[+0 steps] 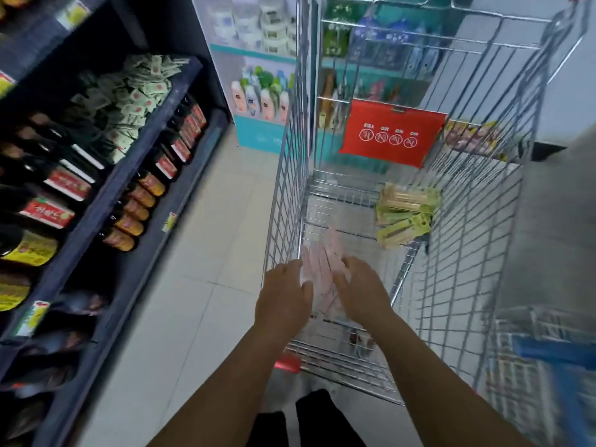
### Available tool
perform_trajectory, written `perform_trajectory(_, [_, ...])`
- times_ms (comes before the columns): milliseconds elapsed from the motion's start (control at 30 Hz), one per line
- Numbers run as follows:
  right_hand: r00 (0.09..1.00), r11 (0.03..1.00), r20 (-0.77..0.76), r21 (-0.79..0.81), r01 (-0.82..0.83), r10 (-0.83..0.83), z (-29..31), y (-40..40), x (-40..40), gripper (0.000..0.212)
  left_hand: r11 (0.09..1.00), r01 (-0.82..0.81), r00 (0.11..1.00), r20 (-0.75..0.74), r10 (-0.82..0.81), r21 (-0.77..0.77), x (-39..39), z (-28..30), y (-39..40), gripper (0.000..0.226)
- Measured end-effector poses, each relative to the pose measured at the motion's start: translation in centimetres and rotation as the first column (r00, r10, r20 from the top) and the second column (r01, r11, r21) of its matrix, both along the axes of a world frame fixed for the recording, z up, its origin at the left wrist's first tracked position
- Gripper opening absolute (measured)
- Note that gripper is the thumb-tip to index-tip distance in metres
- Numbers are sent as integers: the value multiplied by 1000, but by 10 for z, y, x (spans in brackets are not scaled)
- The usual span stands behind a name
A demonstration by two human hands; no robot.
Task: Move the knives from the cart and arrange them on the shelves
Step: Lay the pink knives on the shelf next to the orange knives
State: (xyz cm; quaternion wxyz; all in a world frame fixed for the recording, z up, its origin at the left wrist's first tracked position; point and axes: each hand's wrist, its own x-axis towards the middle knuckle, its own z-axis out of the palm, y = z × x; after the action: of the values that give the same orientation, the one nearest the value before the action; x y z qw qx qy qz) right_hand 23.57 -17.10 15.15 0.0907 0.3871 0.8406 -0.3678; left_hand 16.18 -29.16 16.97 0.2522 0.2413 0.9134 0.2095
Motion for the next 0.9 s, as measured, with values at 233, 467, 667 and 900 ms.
perform_trajectory(233, [993, 988, 48, -98, 116, -112, -72, 38, 8, 42, 986, -40, 983, 171, 68, -162, -4, -76, 43, 60])
perform_trajectory(467, [986, 984, 123, -125, 127, -111, -151, 53, -3, 47, 953, -75, 963, 227, 146, -295, -10, -160, 67, 65])
perform_trajectory(667, [986, 987, 122, -96, 128, -116, -203, 60, -12, 41, 927, -93, 963, 205, 177, -363, -12, -218, 77, 62])
perform_trajectory(900, [983, 996, 162, -5, 83, -82, -244, 69, -26, 40, 925, -142, 980, 82, 182, -354, -14, -257, 89, 74])
